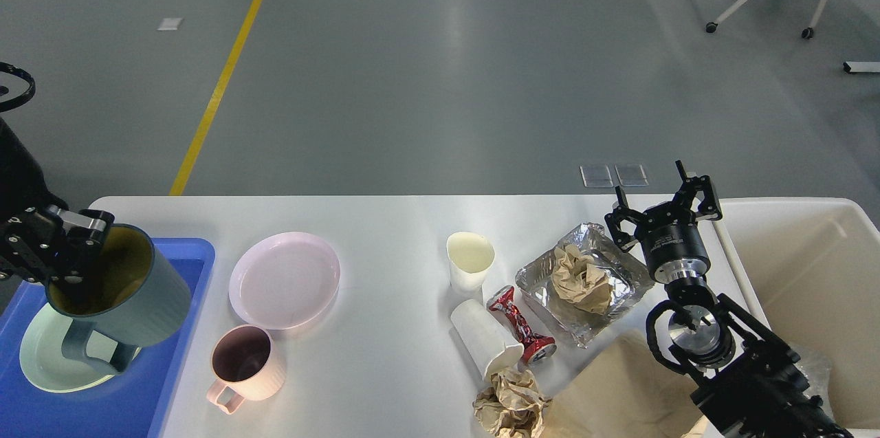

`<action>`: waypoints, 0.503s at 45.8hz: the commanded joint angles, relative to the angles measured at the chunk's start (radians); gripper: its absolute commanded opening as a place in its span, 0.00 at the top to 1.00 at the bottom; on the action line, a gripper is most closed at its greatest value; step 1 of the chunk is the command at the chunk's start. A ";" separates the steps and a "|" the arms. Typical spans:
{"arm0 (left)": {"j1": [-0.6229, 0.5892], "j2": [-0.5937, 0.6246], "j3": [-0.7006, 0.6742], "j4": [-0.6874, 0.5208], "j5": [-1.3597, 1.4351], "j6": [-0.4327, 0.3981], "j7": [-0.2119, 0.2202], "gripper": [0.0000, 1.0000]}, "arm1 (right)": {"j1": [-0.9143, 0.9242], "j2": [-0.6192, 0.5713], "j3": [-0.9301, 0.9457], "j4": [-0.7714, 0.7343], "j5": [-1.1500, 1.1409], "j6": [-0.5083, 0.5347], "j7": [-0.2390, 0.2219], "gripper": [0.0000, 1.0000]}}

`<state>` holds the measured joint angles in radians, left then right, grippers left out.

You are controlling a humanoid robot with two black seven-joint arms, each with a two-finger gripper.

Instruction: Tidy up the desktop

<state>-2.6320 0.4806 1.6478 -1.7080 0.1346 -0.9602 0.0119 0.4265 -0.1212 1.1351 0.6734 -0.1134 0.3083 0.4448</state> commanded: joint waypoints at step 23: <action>0.774 0.613 -0.368 0.540 0.497 0.000 -0.010 1.00 | -0.002 0.000 0.000 0.002 0.000 0.000 0.000 0.00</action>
<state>-2.0562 1.0107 1.4336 -1.2942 0.5551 -0.9602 0.0044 0.4262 -0.1212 1.1351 0.6765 -0.1128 0.3083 0.4449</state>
